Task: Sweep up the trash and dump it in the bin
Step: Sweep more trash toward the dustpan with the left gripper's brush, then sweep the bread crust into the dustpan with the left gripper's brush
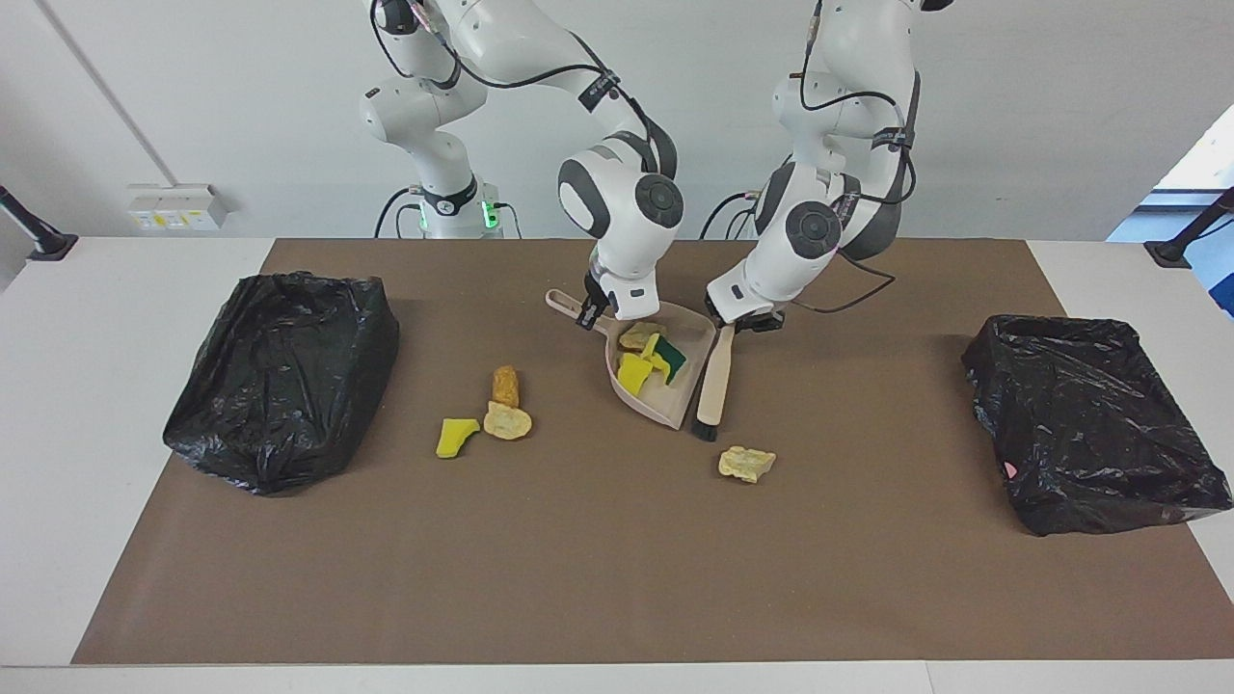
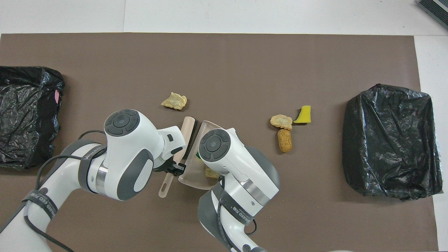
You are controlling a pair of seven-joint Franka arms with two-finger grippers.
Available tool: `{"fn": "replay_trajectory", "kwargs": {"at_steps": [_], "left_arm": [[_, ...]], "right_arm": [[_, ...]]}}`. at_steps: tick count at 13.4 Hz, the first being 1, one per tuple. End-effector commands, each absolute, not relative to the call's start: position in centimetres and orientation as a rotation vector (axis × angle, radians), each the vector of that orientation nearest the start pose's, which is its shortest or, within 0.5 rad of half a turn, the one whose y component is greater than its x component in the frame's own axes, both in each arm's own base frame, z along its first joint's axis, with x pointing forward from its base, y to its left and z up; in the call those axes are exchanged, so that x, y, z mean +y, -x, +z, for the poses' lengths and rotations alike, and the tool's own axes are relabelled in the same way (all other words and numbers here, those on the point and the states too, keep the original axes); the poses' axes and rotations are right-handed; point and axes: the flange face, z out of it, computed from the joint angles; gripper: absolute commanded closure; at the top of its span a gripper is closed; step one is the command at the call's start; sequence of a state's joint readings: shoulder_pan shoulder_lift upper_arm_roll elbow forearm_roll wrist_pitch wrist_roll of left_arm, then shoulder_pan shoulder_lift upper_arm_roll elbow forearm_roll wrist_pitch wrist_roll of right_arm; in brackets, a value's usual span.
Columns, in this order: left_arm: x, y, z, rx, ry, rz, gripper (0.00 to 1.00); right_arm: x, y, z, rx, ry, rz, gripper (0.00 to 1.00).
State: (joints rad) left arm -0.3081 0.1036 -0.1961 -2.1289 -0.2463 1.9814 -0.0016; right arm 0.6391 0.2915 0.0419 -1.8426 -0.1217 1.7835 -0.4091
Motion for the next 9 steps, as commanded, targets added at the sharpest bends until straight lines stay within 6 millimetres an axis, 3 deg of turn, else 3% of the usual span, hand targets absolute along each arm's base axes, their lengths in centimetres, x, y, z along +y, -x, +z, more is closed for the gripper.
{"fn": "replay_trajectory", "kwargs": {"at_steps": [1, 4, 9], "left_arm": [[-27.1, -44.3, 35.5, 0.546, 3.219, 0.554, 1.0], [-26.7, -46.2, 38.8, 0.537, 3.235, 0.543, 1.0], [-22.5, -49.9, 40.1, 0.503, 3.198, 0.438, 1.0]], "right_arm": [[35.7, -46.1, 35.2, -1.74, 2.772, 0.559, 1.0], [36.0, -46.3, 35.6, -1.725, 2.785, 0.54, 1.0], [36.1, -46.4, 36.0, -1.723, 2.788, 0.527, 1.0]]}}
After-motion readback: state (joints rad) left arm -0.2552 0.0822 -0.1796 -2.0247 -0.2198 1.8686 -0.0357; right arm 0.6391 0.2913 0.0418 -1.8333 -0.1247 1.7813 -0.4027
